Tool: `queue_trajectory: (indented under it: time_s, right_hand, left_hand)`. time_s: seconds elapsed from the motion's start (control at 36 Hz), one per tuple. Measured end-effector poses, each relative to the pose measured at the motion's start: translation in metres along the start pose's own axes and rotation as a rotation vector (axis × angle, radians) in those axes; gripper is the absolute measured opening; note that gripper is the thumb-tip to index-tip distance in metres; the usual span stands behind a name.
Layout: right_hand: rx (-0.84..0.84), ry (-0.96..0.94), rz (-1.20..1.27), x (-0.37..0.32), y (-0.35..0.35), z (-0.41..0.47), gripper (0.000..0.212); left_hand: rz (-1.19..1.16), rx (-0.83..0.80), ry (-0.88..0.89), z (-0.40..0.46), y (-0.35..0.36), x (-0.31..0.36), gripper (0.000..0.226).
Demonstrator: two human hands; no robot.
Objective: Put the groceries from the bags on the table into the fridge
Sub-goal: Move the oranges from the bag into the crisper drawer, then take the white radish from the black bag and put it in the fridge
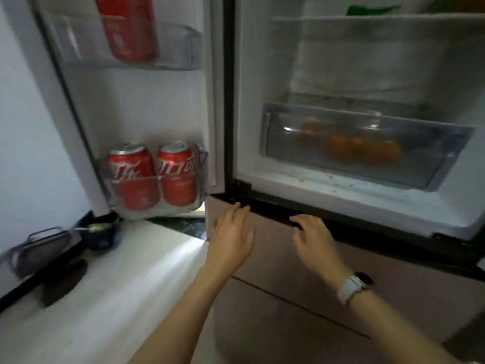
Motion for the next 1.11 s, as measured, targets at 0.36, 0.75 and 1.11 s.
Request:
queue_trajectory:
  time_s: [0.36,0.75,1.11]
  right_hand:
    - [-0.628,-0.369,0.329,-0.222,0.202,-0.164,0.037]
    - [-0.93,-0.851,0.489,-0.597,0.311,-0.298,0.037]
    - [-0.98,-0.949,0.587,-0.839,0.392,-0.315,0.034]
  left_hand:
    - [0.266,0.077,-0.808,-0.331,-0.115,-0.235,0.044]
    - [0.255,0.37,-1.262,-0.57,-0.343,-0.398,0.043]
    - [0.227,0.521,-1.366,-0.672,-0.517,-0.53,0.039]
Point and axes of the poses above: each hand's wrist, its own z-axis towards the middle knuckle, its own y-axis out of the palm, x = y × z, the point moved 3 cm from there along z, towards the middle knuckle, and after that the axes turned 10 degrees about -y, right-handed, at the moved point
